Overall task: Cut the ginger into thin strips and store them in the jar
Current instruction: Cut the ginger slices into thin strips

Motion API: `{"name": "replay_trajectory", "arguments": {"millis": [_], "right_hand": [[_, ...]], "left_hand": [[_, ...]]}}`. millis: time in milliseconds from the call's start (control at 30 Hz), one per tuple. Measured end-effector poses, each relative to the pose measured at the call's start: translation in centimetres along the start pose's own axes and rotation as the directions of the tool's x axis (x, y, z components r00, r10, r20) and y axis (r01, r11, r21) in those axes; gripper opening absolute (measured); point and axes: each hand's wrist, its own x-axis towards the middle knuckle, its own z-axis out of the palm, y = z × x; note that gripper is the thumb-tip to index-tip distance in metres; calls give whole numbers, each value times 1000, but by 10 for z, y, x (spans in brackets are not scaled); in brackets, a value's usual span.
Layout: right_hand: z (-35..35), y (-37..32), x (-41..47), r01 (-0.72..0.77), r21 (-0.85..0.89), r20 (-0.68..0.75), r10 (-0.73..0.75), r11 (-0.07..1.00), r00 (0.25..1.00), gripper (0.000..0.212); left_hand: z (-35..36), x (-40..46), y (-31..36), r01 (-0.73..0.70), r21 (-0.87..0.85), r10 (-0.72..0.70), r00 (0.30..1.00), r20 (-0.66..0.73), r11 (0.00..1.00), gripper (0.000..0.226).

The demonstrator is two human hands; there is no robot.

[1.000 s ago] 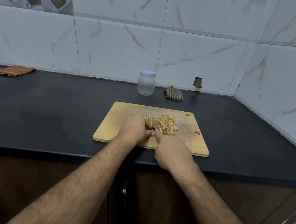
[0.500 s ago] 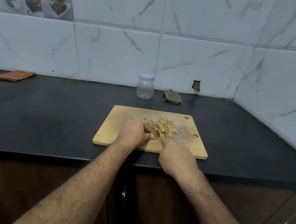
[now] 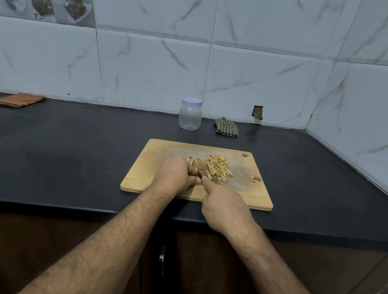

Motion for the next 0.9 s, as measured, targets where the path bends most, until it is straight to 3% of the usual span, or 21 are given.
{"name": "replay_trajectory", "arguments": {"millis": [467,633,900], "right_hand": [[0,-4,-15,-38,-141,66,48,989,997,87],[0,5,-30,-50,-129,95,63,990,994,83],[-8,5,-8,-82,-44,15,82,996,996,73]], "left_hand": [[-1,2,2,19,-2,-19,1000,15,1000,21],[-3,-1,3,15,-12,-15,1000,15,1000,22],[-5,-2,5,35,-14,-34,999,36,999,24]]}}
